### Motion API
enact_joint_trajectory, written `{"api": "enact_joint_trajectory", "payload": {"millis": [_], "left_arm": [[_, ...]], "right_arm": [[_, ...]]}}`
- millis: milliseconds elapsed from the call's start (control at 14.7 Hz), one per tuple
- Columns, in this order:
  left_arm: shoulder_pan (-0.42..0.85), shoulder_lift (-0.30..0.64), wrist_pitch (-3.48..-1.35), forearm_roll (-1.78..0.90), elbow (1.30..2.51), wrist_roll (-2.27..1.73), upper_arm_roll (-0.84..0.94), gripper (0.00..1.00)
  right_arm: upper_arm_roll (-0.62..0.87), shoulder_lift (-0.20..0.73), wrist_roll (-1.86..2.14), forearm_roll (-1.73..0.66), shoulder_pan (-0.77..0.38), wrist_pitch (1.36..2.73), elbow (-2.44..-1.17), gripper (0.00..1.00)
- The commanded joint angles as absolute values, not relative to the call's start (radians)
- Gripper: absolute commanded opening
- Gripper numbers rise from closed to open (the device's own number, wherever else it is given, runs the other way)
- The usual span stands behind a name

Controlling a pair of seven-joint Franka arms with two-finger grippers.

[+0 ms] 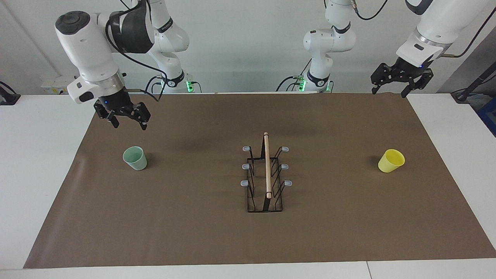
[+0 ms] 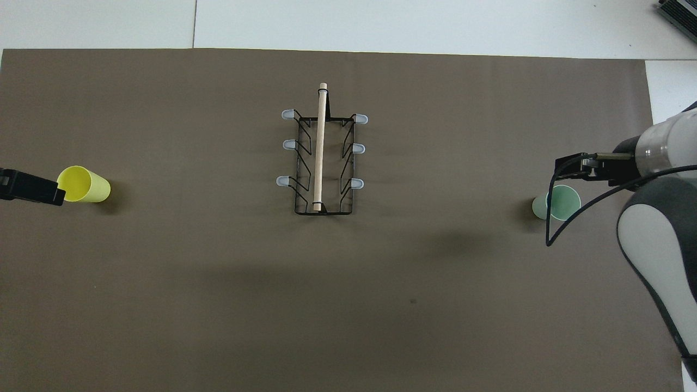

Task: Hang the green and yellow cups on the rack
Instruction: 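Reach the right gripper down and grasp the pale green cup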

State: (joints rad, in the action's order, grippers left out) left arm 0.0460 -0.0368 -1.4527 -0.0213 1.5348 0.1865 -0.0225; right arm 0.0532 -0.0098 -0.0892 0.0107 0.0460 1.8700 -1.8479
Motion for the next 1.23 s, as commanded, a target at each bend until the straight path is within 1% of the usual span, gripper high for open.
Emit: {"api": "enact_joint_trajectory", "payload": {"millis": [0,68,272,409,545,681,885,1022,1158], "left_arm": [[0.041,-0.055,-1.457,-0.025,1.552,0.175,-0.031,1.00],[0.041,-0.055,-1.460,-0.025,1.552,0.175,-0.031,1.00],[0.041,-0.055,-1.457,-0.029,1.551,0.176,-0.031,1.00],[0.041,-0.055,-1.459,-0.034,1.549,0.176,-0.031,1.00],[0.041,-0.054,-1.457,-0.041,1.548,0.176,-0.031,1.00],[0.041,-0.054,-1.457,-0.043,1.548,0.176,-0.031,1.00],[0.034,-0.054,-1.460,-0.057,1.549,0.176,-0.035,1.00],[0.031,-0.055,-1.476,-0.063,1.557,0.176,-0.035,1.00],[-0.003,-0.052,-1.491,-0.096,1.563,0.175,-0.035,1.00]], "right_arm": [[0.057,0.061,0.107,0.079,0.052,1.882,-1.864,1.00],[0.060,0.102,0.144,0.133,0.046,1.885,-1.855,1.00],[0.064,0.207,0.277,0.306,-0.032,1.891,-1.851,1.00],[0.064,0.241,0.391,0.418,-0.080,1.879,-1.853,1.00],[0.066,0.253,0.525,0.524,-0.089,1.878,-1.855,1.00],[0.064,0.265,0.603,0.616,-0.127,1.873,-1.864,1.00],[0.064,0.348,0.626,0.779,-0.225,1.763,-1.870,1.00],[0.064,0.371,0.693,0.802,-0.232,1.747,-1.874,1.00],[0.066,0.393,0.745,0.894,-0.242,1.711,-1.891,1.00]]}}
